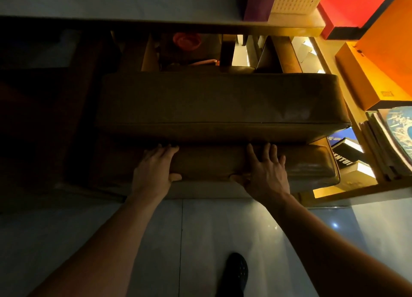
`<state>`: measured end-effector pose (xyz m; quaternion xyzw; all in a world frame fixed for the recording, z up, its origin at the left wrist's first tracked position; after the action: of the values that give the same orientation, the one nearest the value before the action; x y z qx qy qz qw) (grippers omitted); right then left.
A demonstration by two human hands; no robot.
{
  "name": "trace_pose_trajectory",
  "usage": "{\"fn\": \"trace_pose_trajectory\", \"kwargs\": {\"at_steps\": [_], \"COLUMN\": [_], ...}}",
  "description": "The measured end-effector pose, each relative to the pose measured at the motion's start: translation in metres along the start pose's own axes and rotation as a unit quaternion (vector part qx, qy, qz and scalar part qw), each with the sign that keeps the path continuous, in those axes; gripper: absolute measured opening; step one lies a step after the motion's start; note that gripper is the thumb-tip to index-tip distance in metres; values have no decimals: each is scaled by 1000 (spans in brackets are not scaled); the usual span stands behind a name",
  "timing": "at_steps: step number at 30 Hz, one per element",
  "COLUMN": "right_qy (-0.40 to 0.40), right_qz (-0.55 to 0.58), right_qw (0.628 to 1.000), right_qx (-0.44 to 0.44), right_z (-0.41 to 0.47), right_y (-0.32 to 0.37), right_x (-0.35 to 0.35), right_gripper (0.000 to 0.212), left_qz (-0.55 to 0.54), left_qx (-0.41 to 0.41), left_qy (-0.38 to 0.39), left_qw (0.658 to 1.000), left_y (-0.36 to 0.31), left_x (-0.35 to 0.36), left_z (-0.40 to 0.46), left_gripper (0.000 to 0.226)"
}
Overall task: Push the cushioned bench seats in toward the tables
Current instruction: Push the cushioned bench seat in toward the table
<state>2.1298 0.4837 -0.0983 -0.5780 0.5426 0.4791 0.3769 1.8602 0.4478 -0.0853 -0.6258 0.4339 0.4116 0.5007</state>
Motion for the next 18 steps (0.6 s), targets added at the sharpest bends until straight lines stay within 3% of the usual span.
{"fn": "trace_pose_trajectory", "kwargs": {"at_steps": [18], "right_qy": [2], "right_qz": [-17], "right_qw": [1000], "right_qx": [7], "right_z": [-27], "right_y": [3], "right_x": [5], "right_gripper": [106], "left_qz": [-10], "left_qx": [16], "left_qy": [6], "left_qw": [1000], "left_y": [6], "left_x": [10], "left_z": [-26], "left_gripper": [77]}}
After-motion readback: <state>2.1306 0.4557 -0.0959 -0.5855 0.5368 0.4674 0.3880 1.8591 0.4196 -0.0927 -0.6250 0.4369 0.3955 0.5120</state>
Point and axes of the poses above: each hand's wrist, its own z-axis towards the middle knuckle, its own x-axis out of the palm, y = z × x, the point moved 2 cm from there along z, towards the middle knuckle, and after that the axes turned 1 degree about y, right-handed, at the moved point
